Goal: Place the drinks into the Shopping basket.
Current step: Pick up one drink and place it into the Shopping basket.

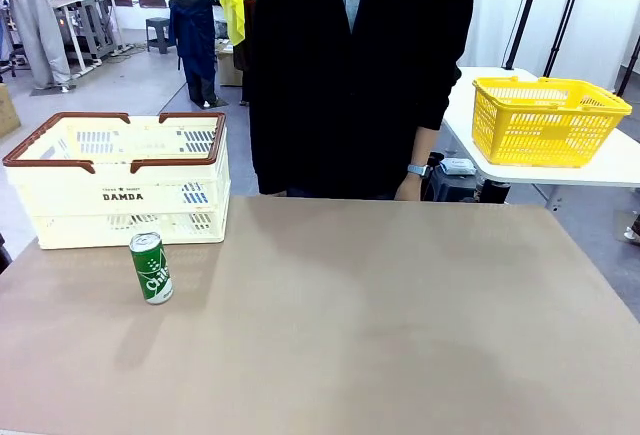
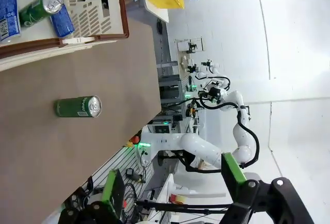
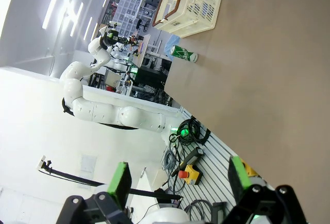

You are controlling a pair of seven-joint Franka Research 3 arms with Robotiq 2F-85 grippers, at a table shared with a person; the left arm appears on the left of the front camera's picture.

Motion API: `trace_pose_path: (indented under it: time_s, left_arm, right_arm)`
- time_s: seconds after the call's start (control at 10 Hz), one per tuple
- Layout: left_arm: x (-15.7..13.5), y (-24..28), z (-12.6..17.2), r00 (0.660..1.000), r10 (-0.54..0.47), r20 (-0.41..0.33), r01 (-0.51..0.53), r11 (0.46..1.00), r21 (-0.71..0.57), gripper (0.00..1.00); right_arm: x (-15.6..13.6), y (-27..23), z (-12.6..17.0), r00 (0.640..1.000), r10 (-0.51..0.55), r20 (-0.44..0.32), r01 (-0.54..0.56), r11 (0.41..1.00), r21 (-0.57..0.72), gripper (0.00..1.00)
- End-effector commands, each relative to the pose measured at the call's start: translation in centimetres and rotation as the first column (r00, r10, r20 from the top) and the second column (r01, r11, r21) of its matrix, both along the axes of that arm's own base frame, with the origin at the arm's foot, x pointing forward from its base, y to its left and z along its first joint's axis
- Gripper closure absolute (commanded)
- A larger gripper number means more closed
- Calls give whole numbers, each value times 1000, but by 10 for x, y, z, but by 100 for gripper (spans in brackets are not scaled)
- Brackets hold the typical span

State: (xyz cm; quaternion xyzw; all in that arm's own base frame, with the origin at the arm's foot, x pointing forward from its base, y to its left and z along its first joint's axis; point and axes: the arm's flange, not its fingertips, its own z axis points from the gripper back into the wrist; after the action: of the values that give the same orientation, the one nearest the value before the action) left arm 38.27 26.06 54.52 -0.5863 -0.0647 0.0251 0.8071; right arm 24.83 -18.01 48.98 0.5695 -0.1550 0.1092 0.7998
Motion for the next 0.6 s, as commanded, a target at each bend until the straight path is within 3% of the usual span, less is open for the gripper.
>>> trace_pose_path:
  time_s: [0.0, 0.5]
  left_arm:
    - [-3, -3, 2, 1000, 15, -7, -15, 1000, -20, 0]
    - [-3, -3, 2, 1000, 15, -7, -15, 1000, -20, 0]
  right_arm:
    - [-3, -4, 1, 1000, 17, 12, -17, 1000, -14, 0]
    - [-3, -4, 1, 1000, 17, 12, -17, 1000, -14, 0]
